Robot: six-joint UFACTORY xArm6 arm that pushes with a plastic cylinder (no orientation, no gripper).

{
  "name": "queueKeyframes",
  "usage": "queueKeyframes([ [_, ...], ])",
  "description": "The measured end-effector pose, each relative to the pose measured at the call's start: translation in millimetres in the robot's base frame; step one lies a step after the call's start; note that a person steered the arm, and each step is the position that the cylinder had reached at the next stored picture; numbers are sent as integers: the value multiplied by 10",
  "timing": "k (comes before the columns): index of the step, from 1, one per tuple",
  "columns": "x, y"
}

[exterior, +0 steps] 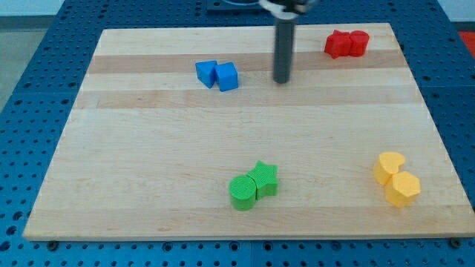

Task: Separate the red blocks

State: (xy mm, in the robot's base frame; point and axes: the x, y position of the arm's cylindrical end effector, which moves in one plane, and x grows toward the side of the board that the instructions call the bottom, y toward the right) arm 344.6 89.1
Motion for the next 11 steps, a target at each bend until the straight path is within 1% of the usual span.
queueKeyframes([
  [1,67,607],
  [2,105,1041],
  [3,105,1162],
  [4,-8,1356],
  [5,-669,1496],
  [6,-677,1506],
  [7,-735,1714],
  [8,-1061,1874],
  [9,-1222,1754],
  [11,-982,1057],
])
